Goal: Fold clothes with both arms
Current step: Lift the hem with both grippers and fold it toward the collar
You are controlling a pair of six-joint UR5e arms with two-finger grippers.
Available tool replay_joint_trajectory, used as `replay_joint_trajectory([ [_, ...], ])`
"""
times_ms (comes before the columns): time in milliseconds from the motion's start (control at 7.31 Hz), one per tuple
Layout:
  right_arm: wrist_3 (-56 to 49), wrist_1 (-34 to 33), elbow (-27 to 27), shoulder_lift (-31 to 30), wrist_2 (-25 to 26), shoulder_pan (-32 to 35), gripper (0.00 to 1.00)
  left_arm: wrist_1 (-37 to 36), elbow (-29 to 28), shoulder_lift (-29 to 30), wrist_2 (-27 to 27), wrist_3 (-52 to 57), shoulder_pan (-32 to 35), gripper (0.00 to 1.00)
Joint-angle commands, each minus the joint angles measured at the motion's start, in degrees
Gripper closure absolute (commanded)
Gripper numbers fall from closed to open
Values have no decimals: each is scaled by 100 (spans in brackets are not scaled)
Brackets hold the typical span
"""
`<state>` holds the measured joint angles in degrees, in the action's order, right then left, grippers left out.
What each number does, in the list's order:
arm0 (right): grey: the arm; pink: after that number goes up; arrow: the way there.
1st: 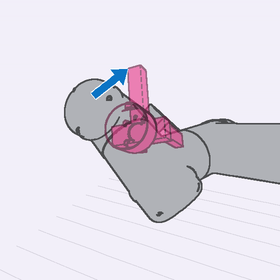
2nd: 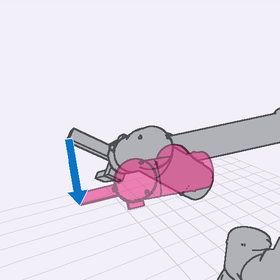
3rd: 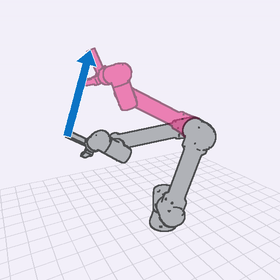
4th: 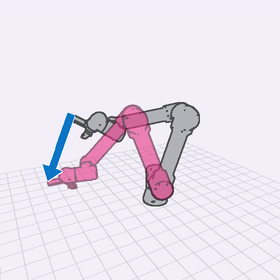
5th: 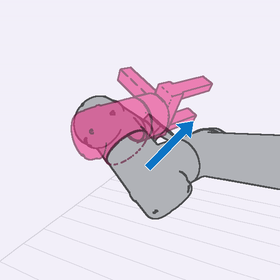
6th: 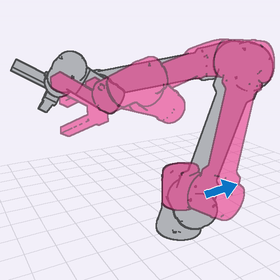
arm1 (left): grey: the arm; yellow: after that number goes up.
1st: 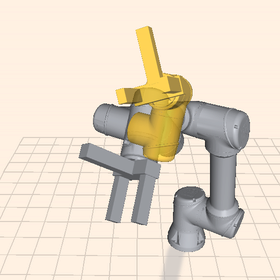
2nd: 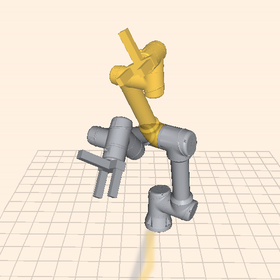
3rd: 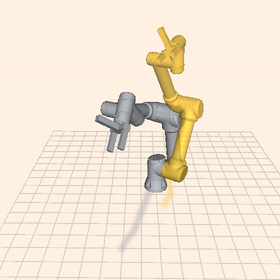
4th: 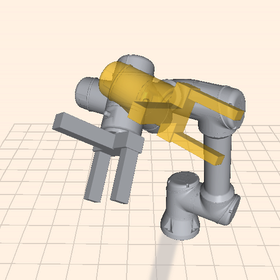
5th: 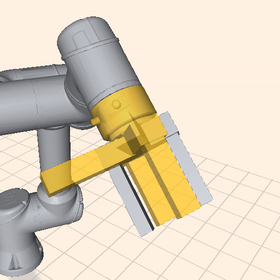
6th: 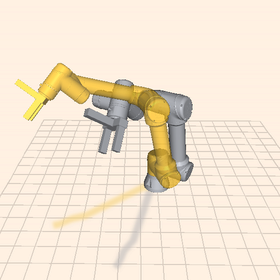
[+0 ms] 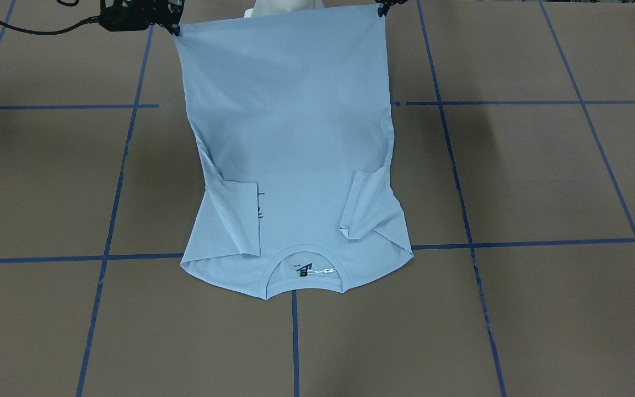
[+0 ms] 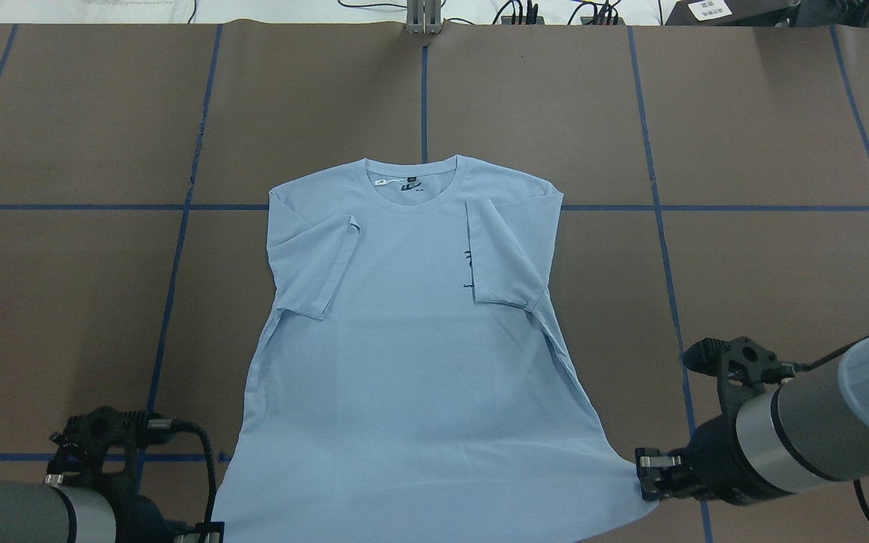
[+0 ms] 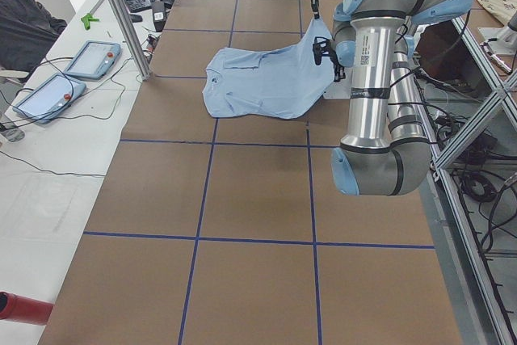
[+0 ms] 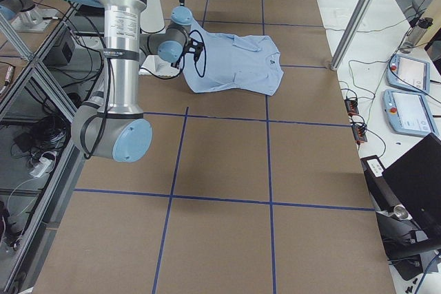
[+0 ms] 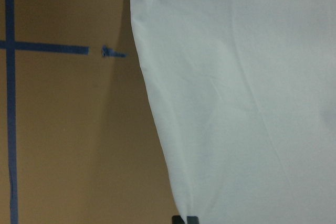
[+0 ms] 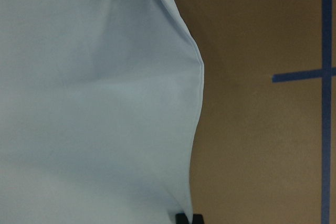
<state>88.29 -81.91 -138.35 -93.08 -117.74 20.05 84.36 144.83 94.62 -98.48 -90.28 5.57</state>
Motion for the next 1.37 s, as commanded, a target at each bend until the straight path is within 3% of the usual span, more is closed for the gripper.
replay_joint_trajectory([
  [0,-101,26,385,630,-3,733,100,-16,-244,74,-274,762,923,100],
  [274,-477,52,833,1088,-29,1419,100,-209,-979,703,-488,1336,1821,100],
  [821,-759,52,2231,2275,6,2203,100,-298,-2351,1743,-646,1976,3166,100],
  [1231,-1059,52,3458,3047,15,2617,100,-123,-3554,2392,-637,2278,3643,100],
])
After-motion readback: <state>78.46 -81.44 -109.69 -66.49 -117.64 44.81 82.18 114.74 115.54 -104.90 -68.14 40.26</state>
